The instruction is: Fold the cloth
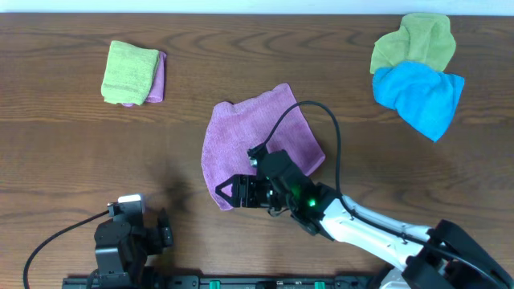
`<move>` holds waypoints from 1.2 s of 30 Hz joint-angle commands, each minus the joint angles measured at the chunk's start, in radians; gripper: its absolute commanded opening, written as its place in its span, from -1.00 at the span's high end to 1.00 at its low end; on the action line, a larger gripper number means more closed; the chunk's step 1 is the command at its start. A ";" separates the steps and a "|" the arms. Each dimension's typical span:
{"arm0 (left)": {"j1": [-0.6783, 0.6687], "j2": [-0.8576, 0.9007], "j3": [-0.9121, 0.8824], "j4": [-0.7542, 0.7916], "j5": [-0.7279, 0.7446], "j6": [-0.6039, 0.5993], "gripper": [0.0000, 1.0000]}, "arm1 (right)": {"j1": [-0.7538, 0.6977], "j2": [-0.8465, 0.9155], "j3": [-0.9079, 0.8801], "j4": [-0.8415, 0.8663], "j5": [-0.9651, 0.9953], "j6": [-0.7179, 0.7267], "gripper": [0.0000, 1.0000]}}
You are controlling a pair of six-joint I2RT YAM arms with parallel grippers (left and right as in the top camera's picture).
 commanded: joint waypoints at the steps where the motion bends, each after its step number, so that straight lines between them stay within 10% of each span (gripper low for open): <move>1: -0.005 -0.003 -0.010 -0.008 -0.018 0.006 -0.91 | -0.033 -0.046 0.002 0.005 0.004 -0.133 -0.30; 13: -0.005 0.071 0.064 0.110 0.235 -0.098 -0.90 | -0.308 -0.216 0.003 -0.223 0.055 -0.356 -0.29; 25: -0.005 0.924 0.600 -0.013 0.579 -0.177 -0.91 | -0.420 -0.266 0.008 -0.360 0.154 -0.397 -0.31; 36: -0.005 1.334 0.598 0.042 0.769 -0.454 -0.90 | -0.517 -0.266 0.125 -0.597 0.243 -0.445 -0.33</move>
